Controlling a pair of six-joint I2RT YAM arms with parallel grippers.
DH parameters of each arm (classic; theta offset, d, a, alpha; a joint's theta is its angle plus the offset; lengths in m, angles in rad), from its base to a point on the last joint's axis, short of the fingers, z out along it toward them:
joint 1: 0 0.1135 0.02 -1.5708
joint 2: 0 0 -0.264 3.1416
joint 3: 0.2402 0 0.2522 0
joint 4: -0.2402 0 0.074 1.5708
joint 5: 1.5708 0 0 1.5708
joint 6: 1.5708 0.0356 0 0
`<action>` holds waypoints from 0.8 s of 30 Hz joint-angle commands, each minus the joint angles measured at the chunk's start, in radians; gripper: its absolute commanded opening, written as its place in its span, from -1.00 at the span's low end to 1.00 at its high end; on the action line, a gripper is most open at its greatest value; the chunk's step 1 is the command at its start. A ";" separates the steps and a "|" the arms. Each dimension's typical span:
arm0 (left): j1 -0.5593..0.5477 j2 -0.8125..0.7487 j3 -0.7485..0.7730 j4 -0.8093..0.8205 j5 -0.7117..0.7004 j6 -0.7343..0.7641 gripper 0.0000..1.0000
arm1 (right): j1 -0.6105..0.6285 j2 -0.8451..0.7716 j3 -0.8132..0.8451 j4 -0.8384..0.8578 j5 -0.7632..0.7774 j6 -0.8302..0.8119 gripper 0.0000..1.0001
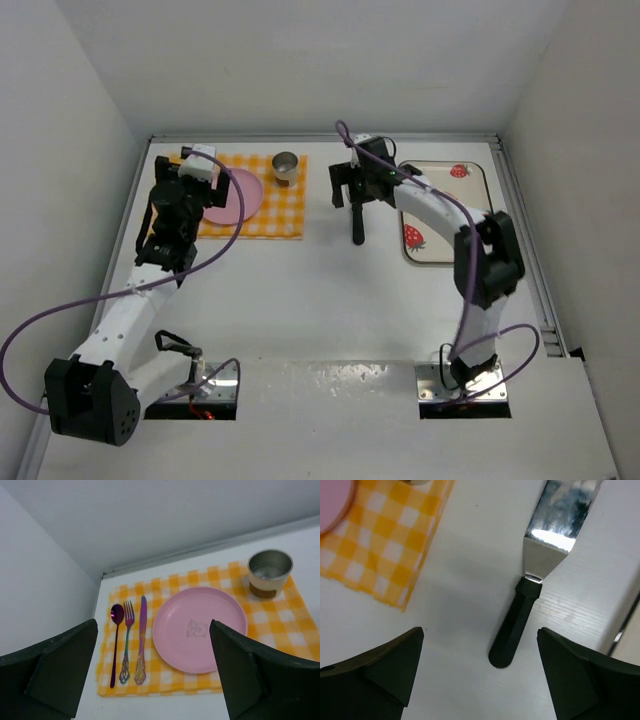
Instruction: Place the bread
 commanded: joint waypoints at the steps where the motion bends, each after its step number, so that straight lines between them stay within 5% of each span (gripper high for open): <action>1: -0.044 -0.008 -0.035 -0.141 -0.078 0.014 1.00 | -0.041 0.177 0.145 -0.147 -0.032 0.172 0.84; 9: -0.065 -0.011 -0.104 -0.206 -0.058 -0.118 1.00 | -0.006 0.288 0.180 -0.152 0.171 0.134 0.64; 24: -0.065 0.042 -0.065 -0.224 0.005 -0.111 1.00 | -0.044 0.457 0.286 -0.180 0.193 0.183 0.25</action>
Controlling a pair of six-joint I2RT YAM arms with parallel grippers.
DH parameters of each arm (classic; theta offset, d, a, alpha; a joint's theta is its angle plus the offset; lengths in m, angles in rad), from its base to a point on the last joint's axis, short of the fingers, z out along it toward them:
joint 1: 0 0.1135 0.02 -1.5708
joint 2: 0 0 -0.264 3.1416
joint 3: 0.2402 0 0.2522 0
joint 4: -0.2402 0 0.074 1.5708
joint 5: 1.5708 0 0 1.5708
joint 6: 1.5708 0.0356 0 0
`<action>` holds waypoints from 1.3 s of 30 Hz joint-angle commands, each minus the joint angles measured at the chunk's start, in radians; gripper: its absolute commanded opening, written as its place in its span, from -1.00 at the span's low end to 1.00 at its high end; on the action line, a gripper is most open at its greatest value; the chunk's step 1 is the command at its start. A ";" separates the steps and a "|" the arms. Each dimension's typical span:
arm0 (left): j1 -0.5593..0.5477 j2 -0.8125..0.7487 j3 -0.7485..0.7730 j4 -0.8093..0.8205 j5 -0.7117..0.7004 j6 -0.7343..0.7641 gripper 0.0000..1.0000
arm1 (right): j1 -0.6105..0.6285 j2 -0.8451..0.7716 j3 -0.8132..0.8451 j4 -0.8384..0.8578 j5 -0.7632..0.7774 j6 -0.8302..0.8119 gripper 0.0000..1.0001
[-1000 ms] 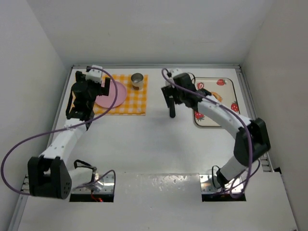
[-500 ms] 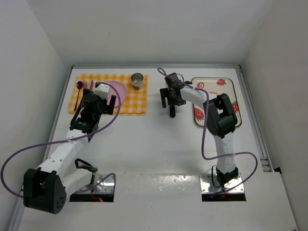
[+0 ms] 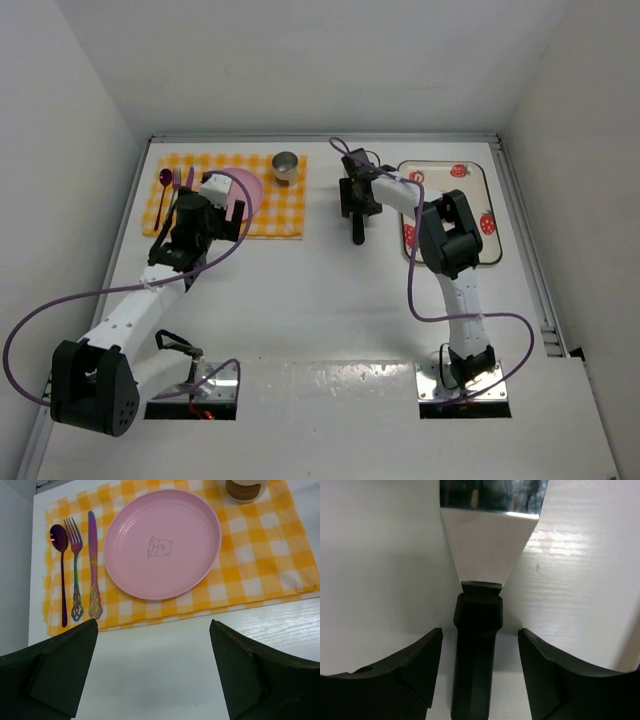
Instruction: Place the bread
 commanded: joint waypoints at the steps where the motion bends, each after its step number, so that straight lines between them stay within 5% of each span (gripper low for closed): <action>1: -0.007 0.005 0.051 0.004 0.008 -0.002 1.00 | -0.004 0.063 0.075 -0.023 0.026 0.023 0.21; 13: -0.007 0.015 0.051 0.004 0.019 -0.002 1.00 | -0.021 0.072 0.101 -0.077 0.026 0.051 -0.47; 17: -0.007 0.015 0.051 0.004 0.019 -0.002 1.00 | -0.022 0.025 0.101 -0.083 0.023 -0.009 -1.00; 28: -0.007 0.024 0.042 0.013 0.038 0.008 1.00 | -0.097 -0.200 0.201 -0.402 -0.279 -0.273 -1.00; 34: -0.007 0.053 0.062 0.031 0.047 0.008 1.00 | -0.120 -0.285 0.100 -0.439 -0.279 -0.298 -1.00; 39: -0.007 0.062 0.085 0.032 0.076 0.008 1.00 | -0.122 -0.359 0.052 -0.469 -0.111 -0.284 -1.00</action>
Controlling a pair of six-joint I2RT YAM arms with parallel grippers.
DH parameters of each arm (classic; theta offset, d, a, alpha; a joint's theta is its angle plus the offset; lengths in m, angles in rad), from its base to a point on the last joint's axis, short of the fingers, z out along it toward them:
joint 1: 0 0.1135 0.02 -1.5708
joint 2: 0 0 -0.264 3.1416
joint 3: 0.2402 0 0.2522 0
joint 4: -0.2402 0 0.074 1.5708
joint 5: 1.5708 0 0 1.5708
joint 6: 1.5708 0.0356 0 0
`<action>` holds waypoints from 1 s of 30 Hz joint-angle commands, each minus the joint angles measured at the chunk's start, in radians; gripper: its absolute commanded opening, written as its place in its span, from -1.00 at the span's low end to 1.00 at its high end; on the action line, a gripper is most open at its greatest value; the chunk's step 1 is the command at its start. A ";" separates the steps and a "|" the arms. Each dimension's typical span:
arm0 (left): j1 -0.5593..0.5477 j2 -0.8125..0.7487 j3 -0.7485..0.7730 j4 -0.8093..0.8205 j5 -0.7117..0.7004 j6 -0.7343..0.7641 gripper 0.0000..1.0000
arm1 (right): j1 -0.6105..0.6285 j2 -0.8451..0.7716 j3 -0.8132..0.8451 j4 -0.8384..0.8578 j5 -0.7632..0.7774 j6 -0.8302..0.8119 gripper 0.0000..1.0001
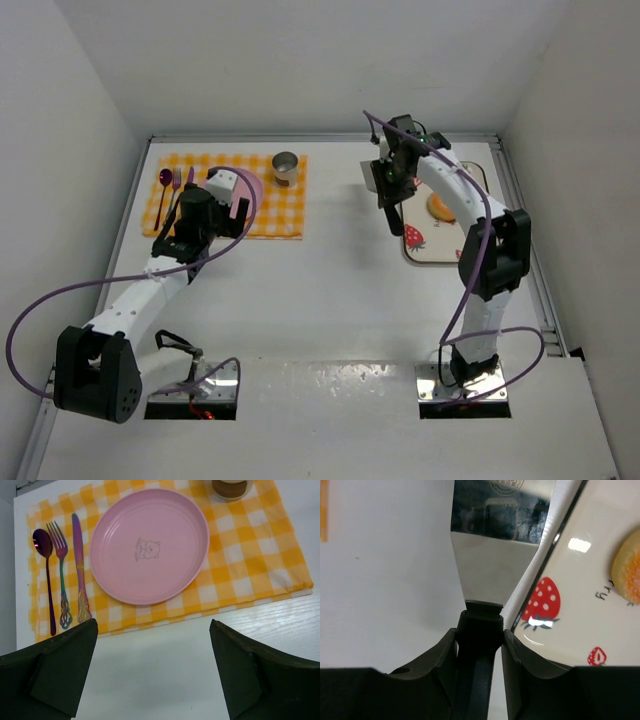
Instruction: Place the bread
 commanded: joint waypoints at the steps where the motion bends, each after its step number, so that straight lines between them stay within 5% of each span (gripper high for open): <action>1: -0.007 0.004 0.051 0.035 0.030 0.003 1.00 | -0.007 -0.118 -0.065 -0.022 0.142 -0.009 -1.00; 12: -0.007 0.013 0.060 0.044 0.062 -0.015 1.00 | -0.194 -0.545 -0.662 0.149 0.419 0.019 -1.00; 20: -0.007 0.041 0.069 0.045 0.094 -0.025 1.00 | -0.384 -0.481 -0.720 0.232 0.407 -0.140 -1.00; 30: -0.016 0.021 0.059 0.035 0.083 -0.025 1.00 | -0.437 -0.254 -0.587 0.216 0.355 -0.265 -1.00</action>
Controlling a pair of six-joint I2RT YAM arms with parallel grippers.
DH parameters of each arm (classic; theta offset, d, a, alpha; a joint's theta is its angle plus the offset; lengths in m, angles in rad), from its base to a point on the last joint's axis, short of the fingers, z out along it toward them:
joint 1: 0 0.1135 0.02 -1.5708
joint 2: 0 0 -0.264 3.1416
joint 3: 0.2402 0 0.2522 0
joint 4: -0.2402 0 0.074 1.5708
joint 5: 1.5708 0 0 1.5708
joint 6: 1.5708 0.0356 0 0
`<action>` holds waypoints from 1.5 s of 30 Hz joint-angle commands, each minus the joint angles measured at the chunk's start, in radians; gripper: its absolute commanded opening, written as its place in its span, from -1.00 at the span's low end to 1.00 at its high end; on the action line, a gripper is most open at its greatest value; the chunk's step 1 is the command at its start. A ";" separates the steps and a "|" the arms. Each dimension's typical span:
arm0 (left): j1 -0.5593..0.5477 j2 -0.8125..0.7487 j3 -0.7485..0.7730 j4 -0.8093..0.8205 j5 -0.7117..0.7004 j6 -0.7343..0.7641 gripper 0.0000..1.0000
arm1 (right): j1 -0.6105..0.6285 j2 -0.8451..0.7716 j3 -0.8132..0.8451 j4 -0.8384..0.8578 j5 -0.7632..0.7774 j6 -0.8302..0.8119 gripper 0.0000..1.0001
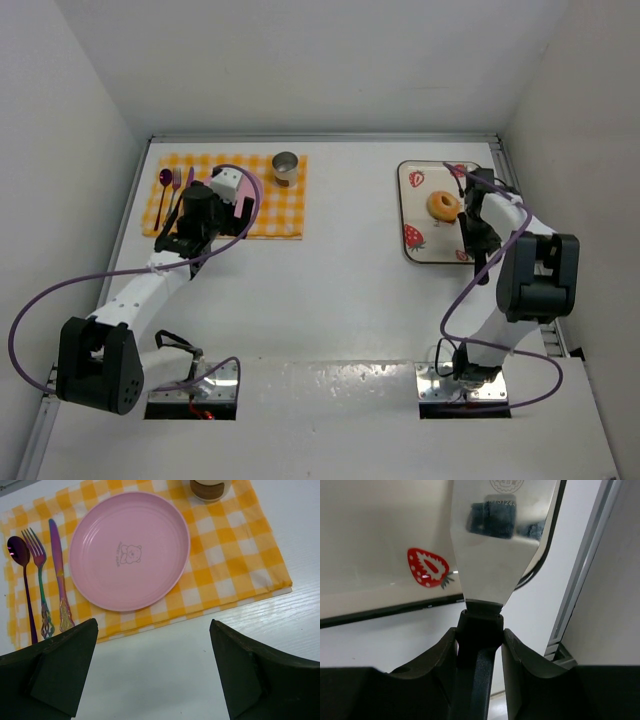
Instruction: Place the bread
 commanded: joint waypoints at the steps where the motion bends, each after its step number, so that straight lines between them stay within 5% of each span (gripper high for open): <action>1: -0.014 -0.023 0.033 0.028 0.004 -0.012 1.00 | -0.003 0.016 0.088 0.009 -0.018 -0.067 -1.00; 16: -0.014 -0.033 0.033 0.019 -0.005 -0.012 1.00 | 0.004 0.003 0.129 -0.106 -0.136 -0.111 -1.00; 29: -0.023 -0.033 0.024 0.019 -0.005 -0.002 1.00 | 0.006 0.060 0.139 -0.007 -0.267 -0.078 -1.00; 45: -0.023 -0.014 0.033 0.010 -0.014 0.019 1.00 | 0.067 0.221 0.314 -0.005 -0.207 -0.066 -1.00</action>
